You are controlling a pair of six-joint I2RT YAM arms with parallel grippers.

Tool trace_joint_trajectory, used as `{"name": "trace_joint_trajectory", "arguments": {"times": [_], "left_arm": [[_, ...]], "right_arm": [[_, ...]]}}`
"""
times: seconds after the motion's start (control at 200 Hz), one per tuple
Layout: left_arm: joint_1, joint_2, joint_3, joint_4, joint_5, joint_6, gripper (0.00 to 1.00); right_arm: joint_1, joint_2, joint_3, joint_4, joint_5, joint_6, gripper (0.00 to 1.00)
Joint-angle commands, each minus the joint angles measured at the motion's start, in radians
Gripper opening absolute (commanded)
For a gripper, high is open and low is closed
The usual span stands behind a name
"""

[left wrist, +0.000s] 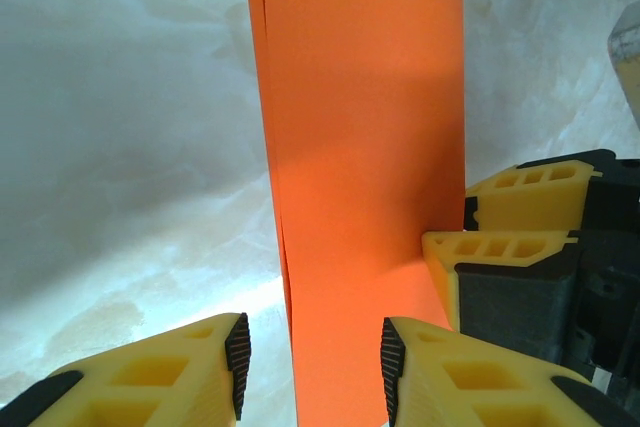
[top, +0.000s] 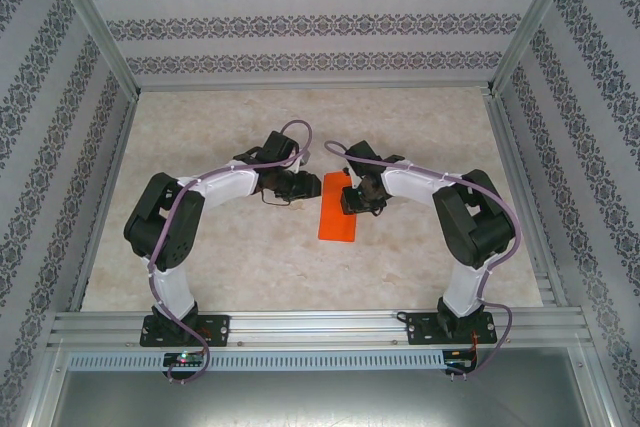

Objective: Fold a paper plane with a square sheet of paper (pick it up from the middle)
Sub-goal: Fold the square sheet of paper in half at the center of the table.

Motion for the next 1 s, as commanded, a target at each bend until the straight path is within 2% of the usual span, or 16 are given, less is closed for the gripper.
{"name": "trace_joint_trajectory", "arguments": {"times": [0.0, 0.994], "left_arm": [[0.012, -0.040, 0.005, -0.021, -0.001, 0.016, 0.42], [0.024, -0.054, -0.009, -0.033, -0.004, 0.027, 0.43]], "right_arm": [[0.017, 0.030, 0.017, -0.015, 0.011, -0.026, 0.36], [0.052, 0.062, 0.060, -0.066, 0.070, -0.100, 0.37]]}}
